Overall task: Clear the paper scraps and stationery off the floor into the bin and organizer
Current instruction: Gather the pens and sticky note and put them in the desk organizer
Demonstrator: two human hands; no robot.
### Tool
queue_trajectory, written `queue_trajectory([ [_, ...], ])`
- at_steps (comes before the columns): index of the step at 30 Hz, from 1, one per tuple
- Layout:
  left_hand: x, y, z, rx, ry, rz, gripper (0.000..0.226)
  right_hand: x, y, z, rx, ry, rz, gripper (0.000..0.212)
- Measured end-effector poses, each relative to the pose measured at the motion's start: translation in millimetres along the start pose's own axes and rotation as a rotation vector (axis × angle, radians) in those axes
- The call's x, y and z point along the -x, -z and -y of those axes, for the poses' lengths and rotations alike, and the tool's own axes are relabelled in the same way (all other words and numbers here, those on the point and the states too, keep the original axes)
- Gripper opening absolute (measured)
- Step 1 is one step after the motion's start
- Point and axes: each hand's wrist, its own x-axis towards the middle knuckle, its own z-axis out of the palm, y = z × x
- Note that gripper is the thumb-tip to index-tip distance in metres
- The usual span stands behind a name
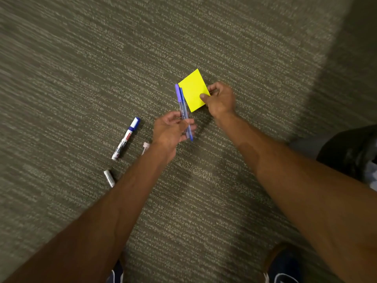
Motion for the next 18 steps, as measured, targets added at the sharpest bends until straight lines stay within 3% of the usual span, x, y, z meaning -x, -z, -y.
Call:
queue_trajectory([
  [5,29.5,-5.3,-26.9,-0.045,-0.027,-0.014,0.023,39.3,27.0,25.0,-0.189,-0.032,0.089,0.035],
  [9,67.3,-9.2,-62.1,-0.048,-0.054,0.003,0.016,81.7,61.1,57.5,-0.303,-0.079,0.133,0.029],
  [18,198.8,-25.4,-162.1,-0.015,-0.078,0.162,0.012,185.6,172.4,166.7,-0.548,-0.074,0.211,0.098],
])
